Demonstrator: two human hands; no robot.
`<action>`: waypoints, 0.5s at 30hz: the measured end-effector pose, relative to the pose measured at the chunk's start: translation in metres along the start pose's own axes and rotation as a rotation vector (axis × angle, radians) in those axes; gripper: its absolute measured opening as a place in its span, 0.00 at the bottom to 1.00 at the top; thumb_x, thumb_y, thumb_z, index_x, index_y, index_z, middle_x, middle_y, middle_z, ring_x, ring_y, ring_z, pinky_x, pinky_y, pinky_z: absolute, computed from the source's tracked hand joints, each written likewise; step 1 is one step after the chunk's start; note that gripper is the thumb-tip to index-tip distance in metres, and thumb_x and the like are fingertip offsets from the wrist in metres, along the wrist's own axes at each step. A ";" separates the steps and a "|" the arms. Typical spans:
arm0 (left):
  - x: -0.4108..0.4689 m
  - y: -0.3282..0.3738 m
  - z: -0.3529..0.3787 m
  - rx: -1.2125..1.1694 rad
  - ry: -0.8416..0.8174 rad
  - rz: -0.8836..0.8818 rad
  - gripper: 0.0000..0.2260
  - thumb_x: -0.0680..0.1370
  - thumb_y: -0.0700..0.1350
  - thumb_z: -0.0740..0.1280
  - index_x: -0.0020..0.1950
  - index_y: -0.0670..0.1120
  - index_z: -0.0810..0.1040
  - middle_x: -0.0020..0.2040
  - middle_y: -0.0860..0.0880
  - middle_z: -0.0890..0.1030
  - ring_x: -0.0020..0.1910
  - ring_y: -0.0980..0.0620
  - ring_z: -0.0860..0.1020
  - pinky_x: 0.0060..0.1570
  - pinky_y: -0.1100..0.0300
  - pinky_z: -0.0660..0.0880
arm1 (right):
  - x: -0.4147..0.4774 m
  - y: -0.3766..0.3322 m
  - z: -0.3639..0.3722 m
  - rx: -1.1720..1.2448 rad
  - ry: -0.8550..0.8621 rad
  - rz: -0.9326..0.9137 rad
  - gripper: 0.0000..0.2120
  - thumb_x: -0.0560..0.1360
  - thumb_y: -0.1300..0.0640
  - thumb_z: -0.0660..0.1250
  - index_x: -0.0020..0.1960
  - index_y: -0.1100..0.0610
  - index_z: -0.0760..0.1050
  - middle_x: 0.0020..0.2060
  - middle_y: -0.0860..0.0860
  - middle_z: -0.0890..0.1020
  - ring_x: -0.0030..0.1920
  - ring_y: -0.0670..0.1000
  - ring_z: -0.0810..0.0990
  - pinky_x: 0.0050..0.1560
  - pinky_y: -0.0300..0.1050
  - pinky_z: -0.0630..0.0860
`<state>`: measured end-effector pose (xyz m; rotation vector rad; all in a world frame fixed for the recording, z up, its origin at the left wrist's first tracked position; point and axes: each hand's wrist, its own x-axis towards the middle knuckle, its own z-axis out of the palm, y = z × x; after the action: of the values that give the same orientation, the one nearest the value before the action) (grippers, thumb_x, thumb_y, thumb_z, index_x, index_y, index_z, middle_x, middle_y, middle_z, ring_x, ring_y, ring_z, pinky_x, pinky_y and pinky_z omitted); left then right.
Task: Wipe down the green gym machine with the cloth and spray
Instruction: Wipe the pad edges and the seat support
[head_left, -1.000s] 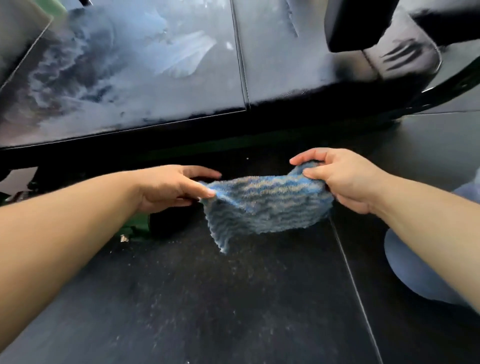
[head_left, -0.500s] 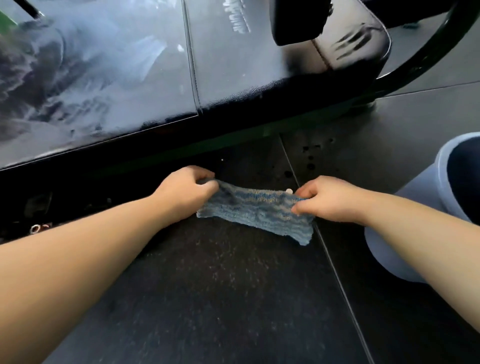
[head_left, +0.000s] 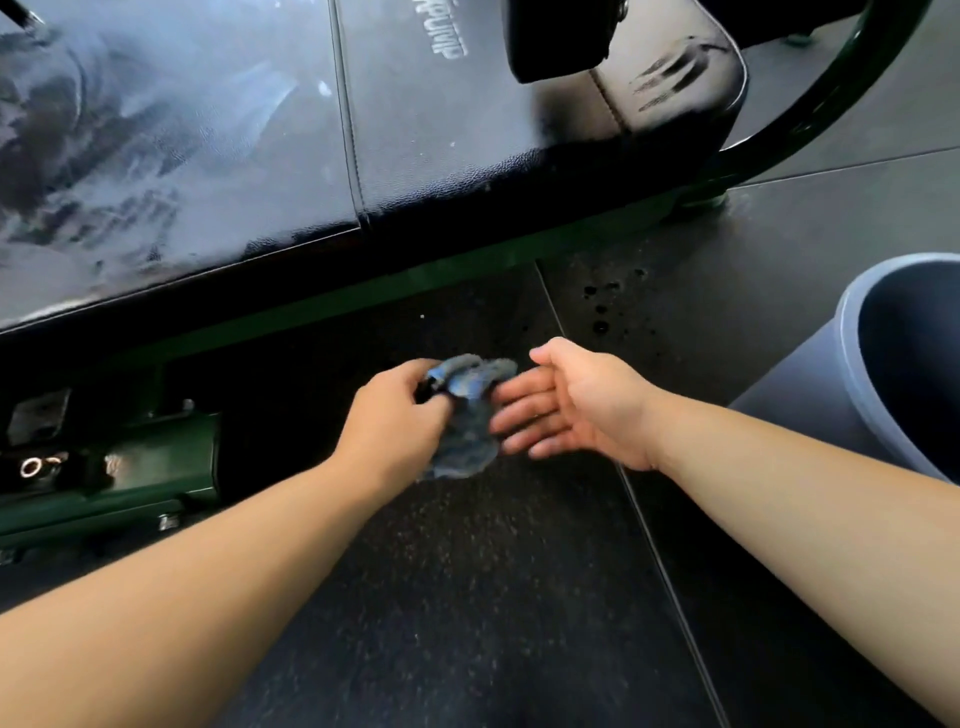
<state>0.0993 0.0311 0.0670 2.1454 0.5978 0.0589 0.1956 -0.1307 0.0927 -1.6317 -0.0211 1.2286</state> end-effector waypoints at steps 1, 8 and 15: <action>0.001 -0.002 -0.001 -0.022 0.015 -0.047 0.11 0.76 0.41 0.64 0.54 0.54 0.80 0.45 0.56 0.81 0.47 0.56 0.79 0.44 0.63 0.73 | 0.002 0.001 -0.005 -0.157 0.212 -0.094 0.20 0.80 0.49 0.55 0.46 0.59 0.81 0.34 0.54 0.84 0.35 0.51 0.81 0.40 0.46 0.74; -0.005 -0.008 -0.008 -0.249 -0.012 -0.246 0.13 0.78 0.39 0.57 0.57 0.54 0.71 0.50 0.53 0.77 0.50 0.52 0.77 0.52 0.49 0.78 | 0.043 0.026 -0.024 -0.784 0.382 -0.019 0.41 0.69 0.52 0.75 0.76 0.45 0.57 0.70 0.53 0.68 0.62 0.56 0.74 0.59 0.48 0.74; 0.003 -0.009 -0.034 -0.699 -0.125 -0.432 0.13 0.73 0.32 0.60 0.54 0.43 0.77 0.55 0.38 0.79 0.54 0.38 0.79 0.55 0.37 0.76 | 0.057 0.022 -0.010 -0.820 0.399 -0.147 0.07 0.80 0.58 0.60 0.51 0.49 0.75 0.46 0.48 0.80 0.43 0.47 0.77 0.38 0.41 0.70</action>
<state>0.0896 0.0620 0.0805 1.3100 0.8123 -0.0918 0.2181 -0.1158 0.0367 -2.5080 -0.4347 0.7894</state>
